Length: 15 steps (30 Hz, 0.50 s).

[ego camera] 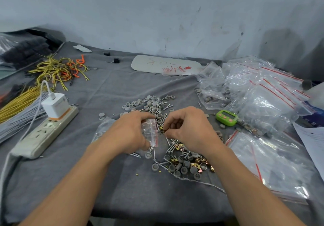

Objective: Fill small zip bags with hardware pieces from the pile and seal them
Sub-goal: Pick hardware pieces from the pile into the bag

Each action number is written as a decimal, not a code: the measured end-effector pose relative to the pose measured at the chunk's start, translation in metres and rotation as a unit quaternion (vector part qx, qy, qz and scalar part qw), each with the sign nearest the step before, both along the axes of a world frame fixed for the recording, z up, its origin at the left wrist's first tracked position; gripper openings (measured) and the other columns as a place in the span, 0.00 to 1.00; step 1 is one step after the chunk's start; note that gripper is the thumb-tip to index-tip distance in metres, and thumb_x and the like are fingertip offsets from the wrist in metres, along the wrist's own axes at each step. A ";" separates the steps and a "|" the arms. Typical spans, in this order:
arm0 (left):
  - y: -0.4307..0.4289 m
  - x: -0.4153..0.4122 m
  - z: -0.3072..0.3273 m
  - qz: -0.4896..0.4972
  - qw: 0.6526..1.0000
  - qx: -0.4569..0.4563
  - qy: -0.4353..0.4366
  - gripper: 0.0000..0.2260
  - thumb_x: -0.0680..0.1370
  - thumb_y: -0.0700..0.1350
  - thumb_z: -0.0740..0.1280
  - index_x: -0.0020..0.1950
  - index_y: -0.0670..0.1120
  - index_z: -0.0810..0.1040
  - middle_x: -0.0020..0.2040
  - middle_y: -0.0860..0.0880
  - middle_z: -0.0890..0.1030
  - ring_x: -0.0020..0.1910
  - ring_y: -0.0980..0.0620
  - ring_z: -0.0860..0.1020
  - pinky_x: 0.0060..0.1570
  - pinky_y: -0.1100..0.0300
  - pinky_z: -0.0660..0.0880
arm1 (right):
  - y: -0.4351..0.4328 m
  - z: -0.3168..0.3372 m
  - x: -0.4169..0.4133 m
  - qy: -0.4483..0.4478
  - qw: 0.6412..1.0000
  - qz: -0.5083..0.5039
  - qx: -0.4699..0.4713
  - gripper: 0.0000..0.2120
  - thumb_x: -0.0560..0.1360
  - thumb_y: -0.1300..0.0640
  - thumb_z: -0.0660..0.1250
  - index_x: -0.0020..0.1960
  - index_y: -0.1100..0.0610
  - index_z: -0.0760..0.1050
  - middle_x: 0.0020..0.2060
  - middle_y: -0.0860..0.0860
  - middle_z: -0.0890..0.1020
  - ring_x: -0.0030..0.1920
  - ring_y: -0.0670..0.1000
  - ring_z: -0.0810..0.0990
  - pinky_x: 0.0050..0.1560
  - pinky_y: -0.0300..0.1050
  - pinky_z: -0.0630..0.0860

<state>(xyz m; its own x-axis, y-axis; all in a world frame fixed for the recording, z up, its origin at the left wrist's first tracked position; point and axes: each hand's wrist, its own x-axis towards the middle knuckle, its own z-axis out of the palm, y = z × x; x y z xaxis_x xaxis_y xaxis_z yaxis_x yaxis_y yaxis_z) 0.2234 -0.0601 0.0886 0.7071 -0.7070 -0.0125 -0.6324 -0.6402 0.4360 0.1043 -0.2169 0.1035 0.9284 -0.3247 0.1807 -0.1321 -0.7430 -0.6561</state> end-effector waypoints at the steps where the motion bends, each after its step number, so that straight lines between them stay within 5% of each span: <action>1: 0.001 0.000 0.001 0.003 1.000 -0.004 0.001 0.41 0.63 0.47 0.81 0.73 0.63 0.71 0.69 0.57 0.74 0.67 0.54 0.74 0.59 0.59 0.73 | 0.001 -0.001 0.001 0.001 1.000 -0.001 -0.002 0.14 0.66 0.63 0.81 0.33 0.45 0.82 0.29 0.39 0.81 0.30 0.38 0.77 0.33 0.30 0.72; 5: 0.003 -0.001 0.003 -0.007 1.000 -0.012 0.011 0.40 0.63 0.48 0.81 0.72 0.65 0.72 0.67 0.58 0.76 0.62 0.55 0.76 0.49 0.65 0.71 | 0.010 -0.009 0.010 -0.014 0.999 -0.026 0.018 0.12 0.66 0.61 0.81 0.35 0.46 0.83 0.28 0.41 0.81 0.30 0.38 0.77 0.33 0.30 0.72; 8: 0.005 -0.003 0.008 -0.021 0.999 -0.033 0.031 0.37 0.61 0.48 0.79 0.68 0.65 0.74 0.54 0.60 0.80 0.45 0.59 0.78 0.32 0.75 0.66 | 0.024 -0.015 0.022 -0.020 0.998 -0.035 0.047 0.05 0.68 0.58 0.80 0.40 0.50 0.86 0.27 0.42 0.80 0.28 0.37 0.76 0.31 0.28 0.68; 11: 0.006 -0.005 0.011 -0.052 0.996 -0.055 0.055 0.41 0.60 0.48 0.77 0.71 0.68 0.70 0.53 0.62 0.81 0.45 0.61 0.79 0.36 0.72 0.70 | 0.032 -0.015 0.029 -0.008 0.995 -0.038 0.087 0.05 0.71 0.56 0.76 0.40 0.46 0.86 0.27 0.42 0.81 0.28 0.37 0.77 0.30 0.27 0.67; 15: 0.006 -0.008 0.012 -0.050 0.993 -0.092 0.049 0.47 0.63 0.42 0.77 0.75 0.70 0.61 0.61 0.61 0.78 0.43 0.54 0.81 0.37 0.66 0.75 | 0.021 -0.002 0.023 0.000 0.986 -0.028 0.164 0.12 0.74 0.60 0.74 0.40 0.43 0.87 0.33 0.43 0.86 0.36 0.45 0.84 0.39 0.43 0.79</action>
<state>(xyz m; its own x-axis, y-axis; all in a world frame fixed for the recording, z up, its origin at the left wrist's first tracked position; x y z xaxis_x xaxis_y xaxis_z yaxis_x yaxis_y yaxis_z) 0.2149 -0.0541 0.1008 0.6358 -0.7697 0.0580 -0.6366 -0.4804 0.6033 0.1274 -0.1963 0.1018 0.9077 -0.4157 0.0576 -0.1662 -0.4822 -0.8601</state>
